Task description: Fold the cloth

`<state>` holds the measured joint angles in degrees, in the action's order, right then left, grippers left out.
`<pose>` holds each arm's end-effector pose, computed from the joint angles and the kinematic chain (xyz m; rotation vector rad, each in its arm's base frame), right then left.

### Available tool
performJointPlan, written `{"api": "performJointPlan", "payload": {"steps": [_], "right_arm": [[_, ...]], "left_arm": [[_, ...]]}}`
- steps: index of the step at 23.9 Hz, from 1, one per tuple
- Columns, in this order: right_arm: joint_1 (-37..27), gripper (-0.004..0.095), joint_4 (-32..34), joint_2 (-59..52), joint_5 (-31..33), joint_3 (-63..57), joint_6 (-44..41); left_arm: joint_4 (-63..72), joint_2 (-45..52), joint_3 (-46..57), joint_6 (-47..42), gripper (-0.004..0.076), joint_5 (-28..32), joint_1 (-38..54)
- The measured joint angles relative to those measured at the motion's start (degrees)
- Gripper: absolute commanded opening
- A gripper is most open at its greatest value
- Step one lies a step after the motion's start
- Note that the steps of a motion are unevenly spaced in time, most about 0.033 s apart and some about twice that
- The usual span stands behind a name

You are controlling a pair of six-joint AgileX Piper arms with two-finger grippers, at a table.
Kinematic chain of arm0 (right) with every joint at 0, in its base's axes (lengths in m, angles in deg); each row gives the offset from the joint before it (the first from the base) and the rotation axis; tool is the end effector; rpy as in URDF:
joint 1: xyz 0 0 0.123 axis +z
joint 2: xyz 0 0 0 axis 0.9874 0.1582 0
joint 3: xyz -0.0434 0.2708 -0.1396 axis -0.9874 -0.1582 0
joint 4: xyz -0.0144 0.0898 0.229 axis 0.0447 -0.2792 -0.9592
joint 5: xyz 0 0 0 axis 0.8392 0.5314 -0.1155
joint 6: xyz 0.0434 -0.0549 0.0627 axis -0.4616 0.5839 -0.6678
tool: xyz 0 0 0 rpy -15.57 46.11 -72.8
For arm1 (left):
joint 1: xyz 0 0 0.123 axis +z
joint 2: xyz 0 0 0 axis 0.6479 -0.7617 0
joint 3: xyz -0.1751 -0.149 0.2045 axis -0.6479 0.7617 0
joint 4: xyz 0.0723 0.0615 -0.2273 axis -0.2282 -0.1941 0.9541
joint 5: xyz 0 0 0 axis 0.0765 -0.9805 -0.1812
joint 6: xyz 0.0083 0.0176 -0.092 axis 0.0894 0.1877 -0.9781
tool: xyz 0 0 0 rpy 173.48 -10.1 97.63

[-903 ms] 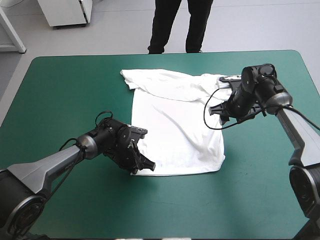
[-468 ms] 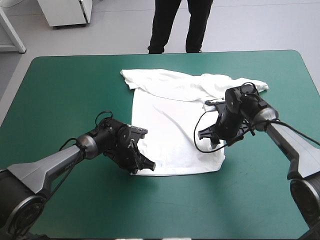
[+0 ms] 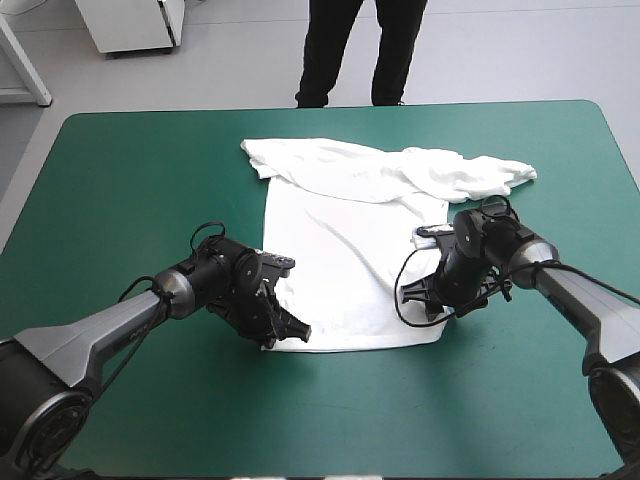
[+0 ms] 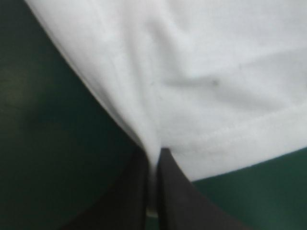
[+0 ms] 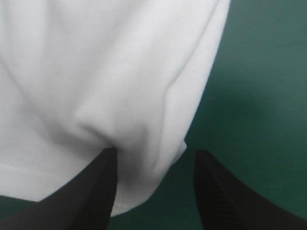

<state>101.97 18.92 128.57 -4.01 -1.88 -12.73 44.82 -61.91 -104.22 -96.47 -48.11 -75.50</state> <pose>0.2838 0.1171 0.2522 -0.3034 3.0202 0.1651 0.2405 -0.1819 0.2247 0.5813 3.0664 -0.1994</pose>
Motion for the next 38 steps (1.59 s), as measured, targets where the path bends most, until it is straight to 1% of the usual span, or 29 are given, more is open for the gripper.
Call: {"api": "performJointPlan", "payload": {"steps": [6, 9, 11, 14, 19, 21, 23, 24, 25, 28, 33, 35, 38], "right_arm": [[0.0, 0.0329, -0.63, 0.0, -3.76, -3.27, -0.75], [0.0, 0.0247, -0.49, -0.33, -4.62, -4.06, -1.24], [0.0, 0.0152, -0.52, -0.66, -5.34, -4.69, -1.32], [0.0, -0.0018, -0.86, -1.05, -5.93, -5.48, -1.32], [0.0, -0.0017, -2.39, -1.04, -5.24, -5.03, -0.45], [0.0, -0.0017, -3.46, -0.97, -2.82, -3.23, 0.9], [0.0, -0.0017, -4.15, -1.33, -1.02, 0.09, 1.7], [0.0, -0.0017, -4.54, -2.15, 0.17, 2.91, 2.21], [0.0, -0.0017, -4.54, -2.52, 0.83, 4.07, 2.39], [0.0, -0.0017, -4.72, -4.78, 5.98, 11.53, 3.89], [0.0, -0.0017, -4.32, -7.87, 10.09, 27.71, 4.67], [0.0, -0.0016, -4.1, -8.07, 12.18, 36.6, 5.19], [0.0, -0.0016, -3.56, -8.14, 12.69, 47.22, 5.43]], "left_arm": [[0.0, 0.0, 0.0, -0.07, -0.0022, 0.0, 0.0], [-0.05, 0.0, 0.0, -0.07, -0.0022, 0.07, 0.0], [-0.05, 0.0, 0.0, -0.07, -0.0022, 0.13, 0.0], [-0.05, 0.05, 0.0, -0.07, -0.0022, 0.23, 0.0], [-0.41, -0.15, -1.07, -0.07, -0.0022, -0.51, 0.0], [-1.02, -1.09, -3.99, -0.01, -0.0022, -2.41, 0.0], [-2.35, -3.0, -8.35, 0.11, -0.0022, -0.91, -0.06], [-3.68, -3.75, -12.19, 0.56, -0.0022, -0.9, -0.06], [-4.1, -3.88, -13.87, 0.82, -0.0022, -1.25, -0.06], [-7.61, -3.66, -24.5, 1.26, -0.0022, -5.73, -0.06], [-15.22, 0.7, -40.03, 2.07, -0.0022, -13.6, -0.06], [-16.18, 3.21, -47.8, 3.77, -0.0022, -15.23, -0.06], [-16.53, 4.97, -57.8, 5.5, -0.0022, -15.86, -0.06]]}}
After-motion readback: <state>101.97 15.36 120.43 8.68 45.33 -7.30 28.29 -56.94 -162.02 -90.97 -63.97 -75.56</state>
